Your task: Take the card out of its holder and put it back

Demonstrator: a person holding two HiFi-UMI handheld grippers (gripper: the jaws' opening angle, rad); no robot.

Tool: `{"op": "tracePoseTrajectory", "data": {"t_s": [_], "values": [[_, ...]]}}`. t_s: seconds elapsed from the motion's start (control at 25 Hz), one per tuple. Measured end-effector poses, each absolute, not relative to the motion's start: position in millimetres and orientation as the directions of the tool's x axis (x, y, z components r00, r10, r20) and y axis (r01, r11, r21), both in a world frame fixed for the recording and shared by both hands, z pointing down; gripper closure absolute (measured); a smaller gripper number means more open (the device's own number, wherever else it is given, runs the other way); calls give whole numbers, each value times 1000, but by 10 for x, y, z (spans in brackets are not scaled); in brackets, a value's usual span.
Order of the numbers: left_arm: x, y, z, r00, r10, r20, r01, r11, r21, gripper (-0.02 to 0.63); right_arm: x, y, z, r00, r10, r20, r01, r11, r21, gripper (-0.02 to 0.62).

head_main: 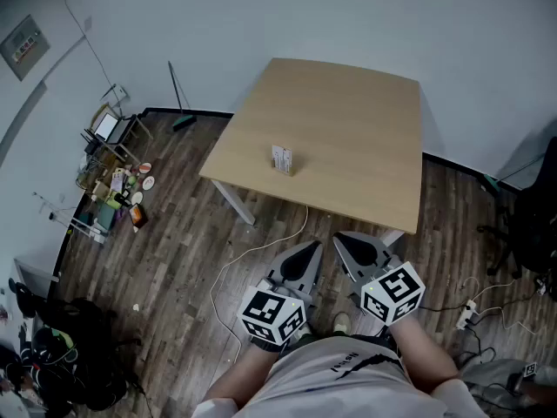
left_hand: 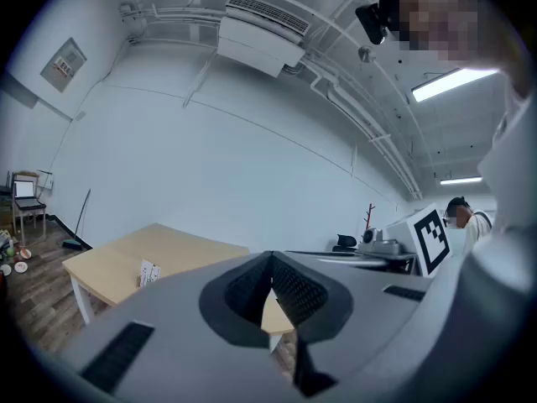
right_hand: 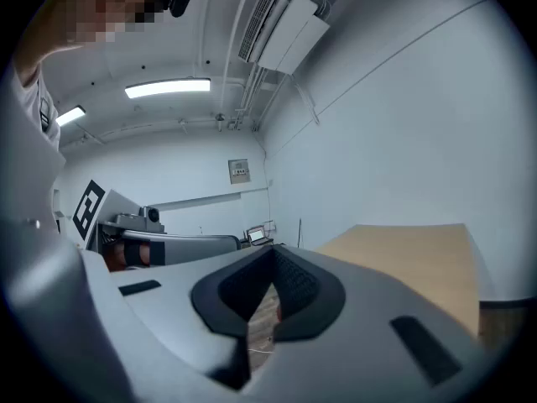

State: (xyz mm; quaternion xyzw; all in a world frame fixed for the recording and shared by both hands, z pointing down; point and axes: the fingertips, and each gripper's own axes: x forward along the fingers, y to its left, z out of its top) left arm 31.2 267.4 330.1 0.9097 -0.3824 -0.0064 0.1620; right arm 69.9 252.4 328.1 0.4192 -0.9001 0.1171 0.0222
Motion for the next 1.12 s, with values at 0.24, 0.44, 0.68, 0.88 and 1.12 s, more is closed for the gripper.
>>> {"op": "tracePoseTrajectory", "data": {"t_s": [0.24,0.44,0.68,0.88,1.12], "values": [[234,2600,3344,712,-693,116,-690,-659,301,594,593,2489,3392,-650,-746,144,-757,622,-201,583],[139,2573,3396,714,-689,123,-688,-658,307,594,504,2469,3400,-651,-744,150,-757,622,-198,583],[-48,2580,3458,718,-685,124,-683,-659,315,594,368,2502,3400,-669,-735,113,-734,629,-255,581],[-283,2573,3440,719,-686,114,-682,-664,307,594,210,2488,3360,-648,-755,102,-753,616,-232,581],[-545,2555,3420,728,-681,85,-671,-679,298,594,-68,2483,3296,-632,-770,90,-773,619,-137,581]]}}
